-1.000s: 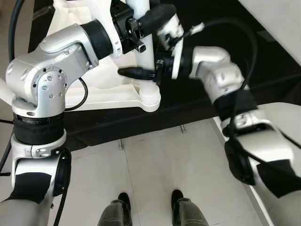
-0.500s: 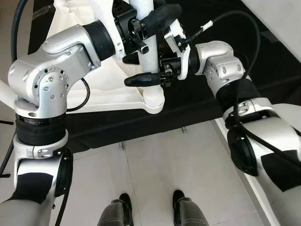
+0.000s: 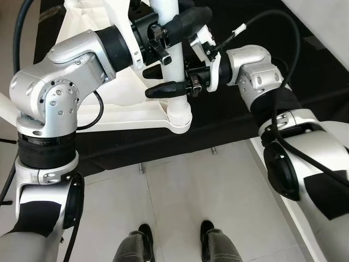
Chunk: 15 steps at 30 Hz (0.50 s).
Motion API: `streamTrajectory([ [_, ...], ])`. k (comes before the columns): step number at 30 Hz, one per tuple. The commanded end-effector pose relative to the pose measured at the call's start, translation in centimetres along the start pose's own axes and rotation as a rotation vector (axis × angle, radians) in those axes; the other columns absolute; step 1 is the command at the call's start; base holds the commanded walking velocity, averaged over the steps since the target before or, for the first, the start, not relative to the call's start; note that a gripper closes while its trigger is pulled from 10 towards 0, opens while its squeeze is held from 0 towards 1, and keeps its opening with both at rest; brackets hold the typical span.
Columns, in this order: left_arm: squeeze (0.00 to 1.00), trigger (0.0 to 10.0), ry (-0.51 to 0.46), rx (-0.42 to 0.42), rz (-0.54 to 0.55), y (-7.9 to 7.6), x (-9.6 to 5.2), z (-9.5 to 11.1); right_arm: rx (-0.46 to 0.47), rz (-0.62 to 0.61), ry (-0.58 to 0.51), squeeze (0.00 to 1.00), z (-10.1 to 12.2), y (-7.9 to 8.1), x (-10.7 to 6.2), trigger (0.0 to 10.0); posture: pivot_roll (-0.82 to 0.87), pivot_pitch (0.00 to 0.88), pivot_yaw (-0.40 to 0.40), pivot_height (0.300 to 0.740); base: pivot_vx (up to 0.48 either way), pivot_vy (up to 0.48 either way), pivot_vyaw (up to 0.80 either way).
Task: Building children table
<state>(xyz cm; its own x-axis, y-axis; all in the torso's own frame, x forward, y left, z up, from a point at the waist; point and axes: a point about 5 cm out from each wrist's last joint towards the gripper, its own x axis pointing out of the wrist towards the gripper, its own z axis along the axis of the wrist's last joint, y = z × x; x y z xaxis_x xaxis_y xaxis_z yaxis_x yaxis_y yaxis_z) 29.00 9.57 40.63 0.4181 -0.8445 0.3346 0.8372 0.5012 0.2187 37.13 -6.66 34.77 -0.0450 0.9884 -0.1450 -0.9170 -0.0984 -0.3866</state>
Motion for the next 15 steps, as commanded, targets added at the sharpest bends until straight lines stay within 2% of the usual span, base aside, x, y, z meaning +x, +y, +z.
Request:
streamTrajectory([
  [1,1.0,10.0,0.033,-0.033,-0.024,-0.3,0.6,-0.7,-0.035,0.022,0.01,0.0,0.0,0.2,1.9,0.0,0.02,0.338,0.053,0.74,0.0,0.0,0.0],
  [2,1.0,10.0,-0.001,-0.031,0.019,0.3,0.4,0.1,-0.033,-0.007,-0.012,0.0,-0.1,0.1,1.8,0.0,0.01,0.339,0.051,0.74,0.0,0.0,0.0],
  [3,1.0,10.0,-0.056,-0.012,0.114,1.4,-0.5,1.5,-0.025,-0.061,-0.043,0.0,-0.4,0.0,1.5,0.0,0.01,0.341,0.05,0.74,0.0,0.0,0.0],
  [8,1.0,10.0,-0.058,0.006,0.203,2.6,-2.0,1.9,-0.019,-0.094,-0.048,0.0,-1.3,0.2,1.0,0.0,0.02,0.344,0.047,0.74,0.0,0.0,0.0],
  [9,0.69,10.0,-0.046,0.014,0.244,3.1,-2.9,1.7,-0.011,-0.109,-0.047,0.0,-1.8,0.3,0.8,0.0,0.02,0.346,0.046,0.74,0.0,0.0,0.0],
  [10,0.69,10.0,-0.046,0.014,0.244,3.1,-2.9,1.7,-0.011,-0.109,-0.047,0.0,-1.8,0.3,0.8,0.0,0.02,0.346,0.046,0.74,0.0,0.0,0.0],
  [11,0.0,10.0,-0.042,0.015,0.293,3.5,-4.0,1.6,0.003,-0.139,-0.037,0.0,-2.3,0.4,0.6,0.0,0.03,0.352,0.048,0.74,0.0,0.0,0.0],
  [12,0.0,10.0,-0.036,0.012,0.362,3.9,-5.6,1.3,0.026,-0.193,-0.027,0.0,-3.0,0.4,0.3,0.0,0.02,0.355,0.045,0.74,0.0,0.0,0.0],
  [13,0.0,10.0,-0.036,0.012,0.362,3.9,-5.6,1.3,0.026,-0.193,-0.027,0.0,-3.0,0.4,0.3,0.0,0.02,0.355,0.045,0.74,0.0,0.0,0.0],
  [15,0.0,10.0,-0.028,0.011,0.42,4.0,-6.9,1.1,0.041,-0.248,-0.015,0.0,-3.6,0.4,0.1,0.0,0.03,0.357,0.043,0.74,0.0,0.0,0.0],
])
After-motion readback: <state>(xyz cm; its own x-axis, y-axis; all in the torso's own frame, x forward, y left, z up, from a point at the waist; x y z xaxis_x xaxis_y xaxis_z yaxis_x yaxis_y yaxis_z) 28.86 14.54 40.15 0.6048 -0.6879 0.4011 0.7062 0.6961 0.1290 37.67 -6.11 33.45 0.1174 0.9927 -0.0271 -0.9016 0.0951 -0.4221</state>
